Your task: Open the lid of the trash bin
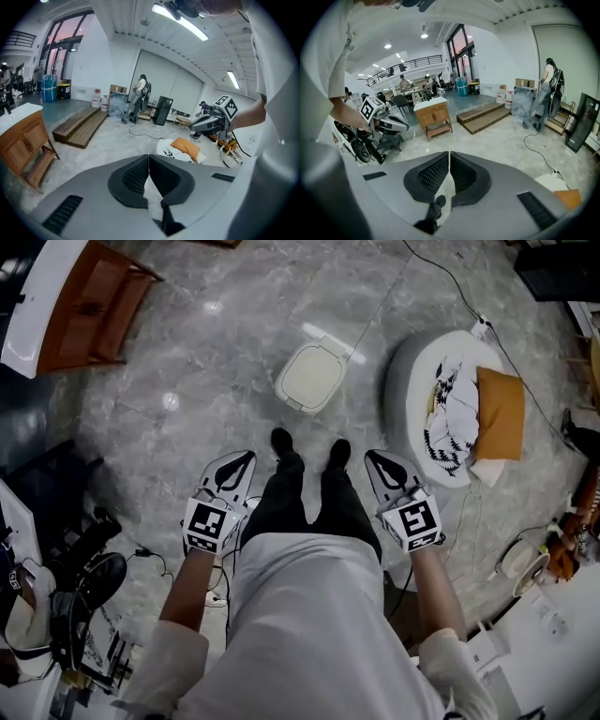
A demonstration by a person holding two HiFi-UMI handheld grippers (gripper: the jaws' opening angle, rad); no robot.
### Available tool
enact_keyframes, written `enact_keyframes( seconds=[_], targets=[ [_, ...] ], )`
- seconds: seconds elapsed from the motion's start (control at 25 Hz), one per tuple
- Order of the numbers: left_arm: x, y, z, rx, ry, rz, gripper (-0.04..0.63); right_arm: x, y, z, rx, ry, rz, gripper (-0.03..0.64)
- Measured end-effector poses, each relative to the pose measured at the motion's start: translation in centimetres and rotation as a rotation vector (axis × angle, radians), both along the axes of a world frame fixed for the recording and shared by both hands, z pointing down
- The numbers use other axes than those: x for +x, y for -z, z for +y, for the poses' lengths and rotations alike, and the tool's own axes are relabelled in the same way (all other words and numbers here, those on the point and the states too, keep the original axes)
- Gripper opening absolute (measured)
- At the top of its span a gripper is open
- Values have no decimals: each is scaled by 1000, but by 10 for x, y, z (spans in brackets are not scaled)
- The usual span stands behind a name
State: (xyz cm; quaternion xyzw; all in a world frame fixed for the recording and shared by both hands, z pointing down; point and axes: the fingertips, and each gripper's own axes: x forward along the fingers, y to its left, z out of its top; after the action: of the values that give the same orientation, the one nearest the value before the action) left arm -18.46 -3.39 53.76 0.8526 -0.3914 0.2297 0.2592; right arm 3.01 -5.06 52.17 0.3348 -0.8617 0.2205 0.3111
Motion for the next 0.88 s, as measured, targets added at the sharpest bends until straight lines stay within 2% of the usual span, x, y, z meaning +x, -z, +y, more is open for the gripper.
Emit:
enact_keyframes(
  seconds=[0.28, 0.6, 0.88],
  targets=[
    [11, -51, -7, -45, -86, 2, 18, -19, -38, 7, -47, -14, 8, 32],
    [30, -119, -25, -81, -111, -31, 18, -29, -93, 5, -111, -72, -27, 32],
    [43, -186, -27, -130, -125, -56, 18, -42, -148, 10, -145, -26, -57, 32]
  ],
)
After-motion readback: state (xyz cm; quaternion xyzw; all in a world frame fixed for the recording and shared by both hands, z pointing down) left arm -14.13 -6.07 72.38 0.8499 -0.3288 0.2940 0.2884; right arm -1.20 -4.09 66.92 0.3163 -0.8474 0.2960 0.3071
